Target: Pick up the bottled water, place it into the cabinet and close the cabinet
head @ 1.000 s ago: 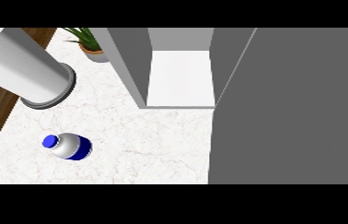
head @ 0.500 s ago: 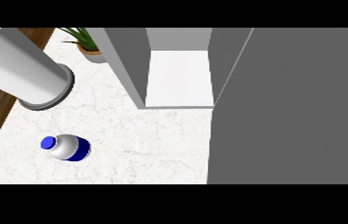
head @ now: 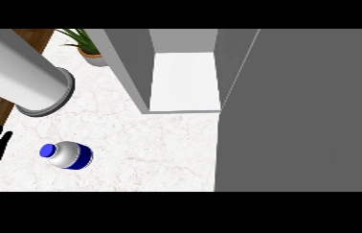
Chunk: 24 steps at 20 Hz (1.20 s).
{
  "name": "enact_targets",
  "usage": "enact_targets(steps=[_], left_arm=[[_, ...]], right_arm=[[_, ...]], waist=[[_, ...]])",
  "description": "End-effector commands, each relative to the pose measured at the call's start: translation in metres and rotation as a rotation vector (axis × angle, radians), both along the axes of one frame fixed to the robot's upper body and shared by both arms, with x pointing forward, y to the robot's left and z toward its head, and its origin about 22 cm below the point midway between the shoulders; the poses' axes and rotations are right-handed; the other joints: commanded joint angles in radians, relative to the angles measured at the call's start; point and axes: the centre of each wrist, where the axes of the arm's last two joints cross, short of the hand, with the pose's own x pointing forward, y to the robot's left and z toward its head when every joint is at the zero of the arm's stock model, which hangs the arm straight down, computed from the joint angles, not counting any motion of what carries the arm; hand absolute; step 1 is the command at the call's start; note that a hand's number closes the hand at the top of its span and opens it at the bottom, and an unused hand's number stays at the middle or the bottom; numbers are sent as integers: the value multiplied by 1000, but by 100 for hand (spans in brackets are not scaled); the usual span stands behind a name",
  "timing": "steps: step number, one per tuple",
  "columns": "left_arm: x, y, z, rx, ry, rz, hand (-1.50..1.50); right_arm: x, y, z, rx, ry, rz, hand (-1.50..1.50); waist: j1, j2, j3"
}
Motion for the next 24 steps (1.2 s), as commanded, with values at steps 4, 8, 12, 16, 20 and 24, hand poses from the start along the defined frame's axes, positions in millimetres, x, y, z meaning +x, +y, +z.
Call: enact_targets(steps=[4,8,12,16,20,24], left_arm=[[19,7,-63,-101,87,-6,-150],[17,34,-90,-132,101,11,-150],[26,29,-109,-84,132,-7,-150],[38,21,-133,-141,119,-67,-150],[28,17,-157,-145,118,-88,-150],[36,-4,-176,-158,99,-110,-150]], right_arm=[[-25,5,31,-3,-58,-14,-150],[-27,1,23,1,-60,5,-150],[-35,4,25,0,-52,-9,-150],[-35,0,32,-6,-65,-23,-150],[-39,-1,30,-11,-58,-11,-150],[-42,-5,28,-28,-59,25,-150]], waist=[[-11,1,-2],[-11,1,-2],[-11,1,-2],[-14,4,-3],[-7,5,-3],[-12,5,-3]])
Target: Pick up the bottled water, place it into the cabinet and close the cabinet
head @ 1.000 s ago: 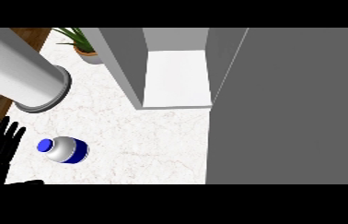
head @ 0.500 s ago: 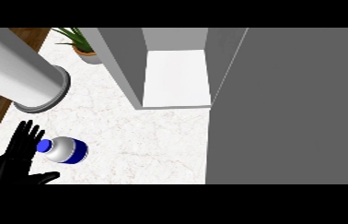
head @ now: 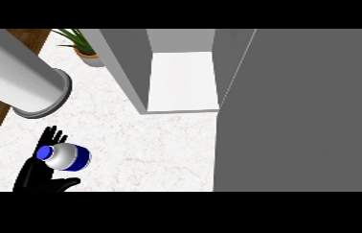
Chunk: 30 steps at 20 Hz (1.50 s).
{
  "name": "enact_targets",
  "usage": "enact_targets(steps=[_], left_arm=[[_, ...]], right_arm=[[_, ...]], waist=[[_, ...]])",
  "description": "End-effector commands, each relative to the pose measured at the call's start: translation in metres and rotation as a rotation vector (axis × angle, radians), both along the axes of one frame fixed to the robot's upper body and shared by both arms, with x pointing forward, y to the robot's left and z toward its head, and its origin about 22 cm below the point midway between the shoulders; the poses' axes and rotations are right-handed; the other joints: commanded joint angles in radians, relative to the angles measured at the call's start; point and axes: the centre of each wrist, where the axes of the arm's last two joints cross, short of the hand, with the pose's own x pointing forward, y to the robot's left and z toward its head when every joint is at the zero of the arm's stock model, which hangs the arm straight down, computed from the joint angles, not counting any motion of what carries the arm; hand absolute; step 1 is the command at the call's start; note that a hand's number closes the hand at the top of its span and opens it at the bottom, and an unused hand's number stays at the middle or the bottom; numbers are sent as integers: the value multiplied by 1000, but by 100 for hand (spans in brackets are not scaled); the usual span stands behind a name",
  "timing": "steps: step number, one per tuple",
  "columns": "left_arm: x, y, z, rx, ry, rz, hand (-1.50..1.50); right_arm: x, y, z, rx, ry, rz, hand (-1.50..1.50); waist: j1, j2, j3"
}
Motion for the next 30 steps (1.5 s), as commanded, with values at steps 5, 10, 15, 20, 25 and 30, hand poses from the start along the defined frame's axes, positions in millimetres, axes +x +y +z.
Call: enact_targets(steps=[5,10,15,20,25,30], left_arm=[[2,-13,-28,-82,-60,-7,150],[25,-11,-19,110,-67,-53,150],[7,-32,-38,230,-170,-57,150],[33,-119,-49,252,-245,-168,150],[52,-139,-41,214,-272,-202,150],[61,-162,-33,187,-271,-231,150]], right_arm=[[-8,0,32,-43,-42,-39,-150],[-8,-2,28,-44,-60,-5,-150],[-12,-1,35,-21,-68,-2,-150],[-13,-1,27,-56,-42,-26,-150],[-11,-6,21,-48,-56,-32,-150],[-14,-2,15,-42,-15,-45,-150]], waist=[[7,3,-1],[-1,5,-1],[5,3,-1],[6,0,1],[12,-1,3],[23,-6,4]])
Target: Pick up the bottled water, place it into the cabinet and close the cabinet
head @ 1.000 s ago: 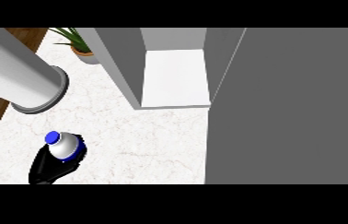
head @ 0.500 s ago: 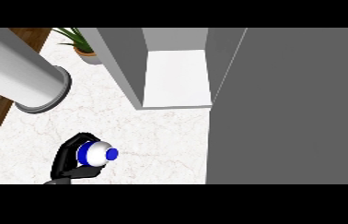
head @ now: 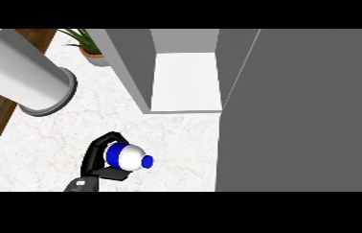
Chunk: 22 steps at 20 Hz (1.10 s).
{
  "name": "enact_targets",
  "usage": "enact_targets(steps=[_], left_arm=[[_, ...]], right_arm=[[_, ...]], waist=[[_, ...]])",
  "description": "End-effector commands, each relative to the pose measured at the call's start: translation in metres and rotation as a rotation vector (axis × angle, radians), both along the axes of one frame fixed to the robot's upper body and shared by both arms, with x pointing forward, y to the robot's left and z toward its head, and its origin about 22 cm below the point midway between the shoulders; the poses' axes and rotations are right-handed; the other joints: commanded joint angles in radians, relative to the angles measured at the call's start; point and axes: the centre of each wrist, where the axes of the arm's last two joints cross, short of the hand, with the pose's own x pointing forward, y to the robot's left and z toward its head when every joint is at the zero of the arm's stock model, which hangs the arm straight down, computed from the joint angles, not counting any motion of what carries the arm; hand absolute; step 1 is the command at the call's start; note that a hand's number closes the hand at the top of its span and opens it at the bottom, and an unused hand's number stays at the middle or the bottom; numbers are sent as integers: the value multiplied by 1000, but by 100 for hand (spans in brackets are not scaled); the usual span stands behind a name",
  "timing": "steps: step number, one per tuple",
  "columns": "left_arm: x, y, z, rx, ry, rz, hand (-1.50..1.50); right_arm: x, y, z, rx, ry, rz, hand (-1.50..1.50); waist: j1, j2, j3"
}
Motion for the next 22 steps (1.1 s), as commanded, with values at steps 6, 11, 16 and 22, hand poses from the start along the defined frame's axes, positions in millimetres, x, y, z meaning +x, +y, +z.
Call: enact_targets(steps=[6,11,16,22], left_arm=[[29,-72,21,-127,-26,-96,150],[61,-106,68,-133,-15,-96,150],[89,-144,103,-80,-3,-96,150],[97,-179,131,-75,30,-36,150]], right_arm=[[-3,4,27,-11,-33,-6,-150],[-4,-4,23,0,-35,-17,-150],[1,-11,23,-6,-57,-1,-150],[-2,-22,23,-11,-55,-14,-150]], waist=[[-4,-4,-7],[-3,-4,-6],[-13,6,-7],[-22,6,-6]])
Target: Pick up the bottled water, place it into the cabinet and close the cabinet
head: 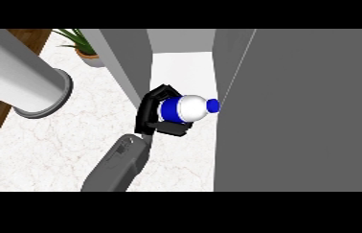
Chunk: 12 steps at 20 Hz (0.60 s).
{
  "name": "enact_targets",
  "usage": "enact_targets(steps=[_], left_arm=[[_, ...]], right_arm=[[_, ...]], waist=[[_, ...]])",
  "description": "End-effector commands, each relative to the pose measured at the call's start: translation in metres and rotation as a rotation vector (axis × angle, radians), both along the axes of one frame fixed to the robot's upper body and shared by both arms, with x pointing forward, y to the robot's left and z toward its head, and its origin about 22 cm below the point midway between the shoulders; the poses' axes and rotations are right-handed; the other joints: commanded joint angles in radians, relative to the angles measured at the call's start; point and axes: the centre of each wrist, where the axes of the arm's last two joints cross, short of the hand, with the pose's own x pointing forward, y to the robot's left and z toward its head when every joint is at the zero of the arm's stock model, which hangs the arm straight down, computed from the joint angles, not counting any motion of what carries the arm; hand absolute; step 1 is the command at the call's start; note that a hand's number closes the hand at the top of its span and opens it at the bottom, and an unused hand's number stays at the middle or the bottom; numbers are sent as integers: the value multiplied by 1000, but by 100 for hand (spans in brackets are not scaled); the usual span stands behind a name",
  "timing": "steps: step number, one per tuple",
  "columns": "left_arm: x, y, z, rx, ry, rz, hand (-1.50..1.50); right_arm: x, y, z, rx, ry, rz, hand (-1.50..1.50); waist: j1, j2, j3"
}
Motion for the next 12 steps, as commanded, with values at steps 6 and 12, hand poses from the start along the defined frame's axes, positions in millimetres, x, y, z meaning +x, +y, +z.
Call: enact_targets(steps=[6,12], left_arm=[[50,-27,48,56,60,72,150],[71,-28,61,32,102,178,150]], right_arm=[[0,-8,22,50,-41,12,-150],[1,-16,11,42,-48,0,-150]], waist=[[-12,8,0],[-35,13,0]])
